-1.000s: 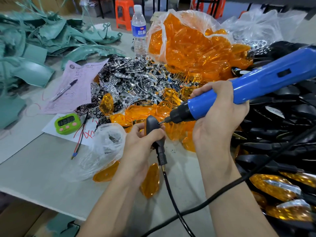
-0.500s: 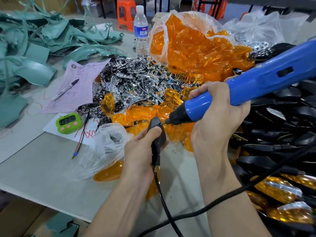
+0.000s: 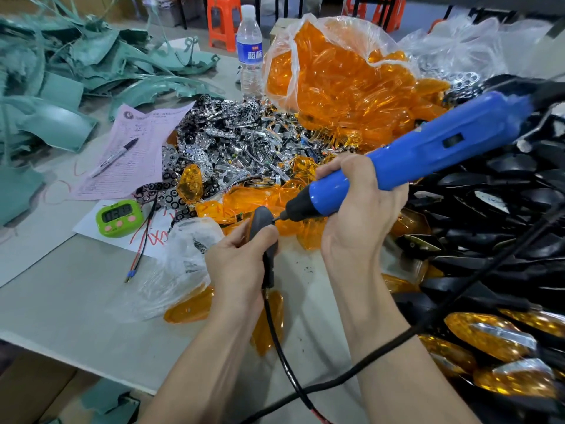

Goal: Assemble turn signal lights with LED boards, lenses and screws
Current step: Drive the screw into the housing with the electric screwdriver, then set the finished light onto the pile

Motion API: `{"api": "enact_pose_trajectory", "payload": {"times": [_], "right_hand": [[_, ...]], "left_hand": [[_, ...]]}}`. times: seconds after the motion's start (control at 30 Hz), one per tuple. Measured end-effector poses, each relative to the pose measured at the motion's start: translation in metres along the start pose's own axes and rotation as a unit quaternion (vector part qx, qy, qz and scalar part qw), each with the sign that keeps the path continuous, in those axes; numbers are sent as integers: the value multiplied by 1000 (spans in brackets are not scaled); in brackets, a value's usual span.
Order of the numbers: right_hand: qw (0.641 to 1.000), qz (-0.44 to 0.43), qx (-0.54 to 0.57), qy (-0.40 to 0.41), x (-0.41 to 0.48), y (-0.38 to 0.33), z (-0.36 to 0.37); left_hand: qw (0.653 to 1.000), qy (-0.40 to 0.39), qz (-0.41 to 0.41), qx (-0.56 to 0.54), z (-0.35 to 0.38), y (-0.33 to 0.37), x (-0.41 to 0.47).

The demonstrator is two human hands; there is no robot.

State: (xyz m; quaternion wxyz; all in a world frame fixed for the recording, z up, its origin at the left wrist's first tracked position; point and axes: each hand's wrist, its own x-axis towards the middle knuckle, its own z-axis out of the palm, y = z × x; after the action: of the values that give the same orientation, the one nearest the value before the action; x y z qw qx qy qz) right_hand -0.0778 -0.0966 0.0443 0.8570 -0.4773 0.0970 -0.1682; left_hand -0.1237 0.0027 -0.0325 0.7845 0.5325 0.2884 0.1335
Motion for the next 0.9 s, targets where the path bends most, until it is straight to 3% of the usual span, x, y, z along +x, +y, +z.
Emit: {"api": "enact_pose_trajectory", "payload": {"times": [0.13, 0.33, 0.43, 0.6, 0.7, 0.77, 0.83, 0.9], "right_hand": [[996, -23, 81, 28, 7, 3, -4], [979, 73, 177, 75, 13, 8, -17], [977, 100, 174, 76, 20, 4, -17], [985, 82, 120, 90, 41, -14, -27], [992, 105, -70, 19, 53, -20, -30], [944, 132, -297, -62, 57, -15, -31], [820, 117, -543, -137, 56, -6, -27], [688, 77, -699, -180, 52, 8, -23]], "left_hand": [[996, 36, 65, 46, 0, 1, 0], [980, 23, 156, 118, 2, 13, 7], [980, -2, 150, 129, 0, 20, 13], [992, 57, 99, 55, -18, 50, 32], [993, 45, 99, 36, -27, 72, 39], [994, 18, 106, 20, -28, 86, 38], [990, -13, 140, 22, -26, 97, 32], [980, -35, 189, 52, -23, 106, 24]]}}
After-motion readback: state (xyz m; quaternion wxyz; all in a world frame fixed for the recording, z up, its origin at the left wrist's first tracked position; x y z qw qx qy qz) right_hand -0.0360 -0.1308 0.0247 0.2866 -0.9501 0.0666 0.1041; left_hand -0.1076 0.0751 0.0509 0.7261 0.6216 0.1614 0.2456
